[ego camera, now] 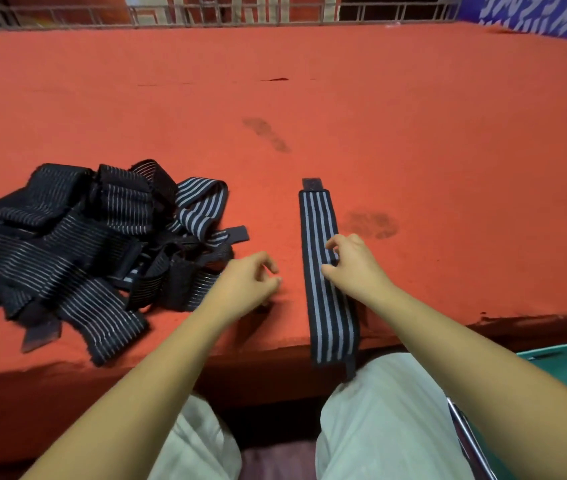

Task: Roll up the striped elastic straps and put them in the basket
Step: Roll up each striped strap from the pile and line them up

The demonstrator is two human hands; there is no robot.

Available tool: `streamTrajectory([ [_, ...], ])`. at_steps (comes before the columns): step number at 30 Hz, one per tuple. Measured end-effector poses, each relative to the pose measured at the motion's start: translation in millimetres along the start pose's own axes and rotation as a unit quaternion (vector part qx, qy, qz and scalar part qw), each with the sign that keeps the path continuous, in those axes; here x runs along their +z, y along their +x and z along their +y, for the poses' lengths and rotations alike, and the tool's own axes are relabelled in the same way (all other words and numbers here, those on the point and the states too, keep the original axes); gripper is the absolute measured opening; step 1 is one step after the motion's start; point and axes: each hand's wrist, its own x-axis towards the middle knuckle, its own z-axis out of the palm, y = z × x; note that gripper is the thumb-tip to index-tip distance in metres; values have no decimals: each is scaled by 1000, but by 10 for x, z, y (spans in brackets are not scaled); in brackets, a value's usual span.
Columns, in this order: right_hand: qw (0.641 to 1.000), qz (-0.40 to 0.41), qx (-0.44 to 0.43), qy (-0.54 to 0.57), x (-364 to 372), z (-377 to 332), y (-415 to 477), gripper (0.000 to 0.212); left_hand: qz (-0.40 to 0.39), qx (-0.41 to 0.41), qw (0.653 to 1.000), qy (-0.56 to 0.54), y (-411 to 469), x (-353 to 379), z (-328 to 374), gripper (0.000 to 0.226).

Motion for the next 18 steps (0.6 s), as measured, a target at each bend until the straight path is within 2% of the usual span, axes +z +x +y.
streamTrajectory([
  [2, 999, -36, -19, 15, 57, -207, 59, 40, 63, 12, 996, 69, 55, -206, -242, 12],
  [3, 998, -54, -28, 19, 111, -307, 87, 42, 70, 19, 992, 108, 75, -280, -380, 19],
  [6, 994, -101, -42, 17, 336, -564, 177, 48, 2, -3, 974, 227, 73, -387, -757, 54],
  [7, 993, -111, -43, 16, 415, -630, 201, 49, -15, -10, 973, 231, 49, -392, -856, 61],
  [9, 991, -127, -48, 2, 554, -735, 233, 50, -9, -8, 985, 169, -24, -385, -980, 66],
  [12, 987, -145, -60, -25, 717, -809, 239, 55, 33, 7, 993, 111, -62, -344, -1076, 51],
  [14, 988, -141, -54, -16, 740, -814, 248, 45, 52, 26, 993, 99, -42, -317, -1079, 34],
  [16, 987, -149, -46, 35, 696, -799, 261, 26, 63, 36, 995, 74, -35, -312, -1045, 26],
  [18, 975, -173, -40, 137, 601, -789, 249, 19, 75, 39, 995, 44, -25, -342, -1004, 26],
])
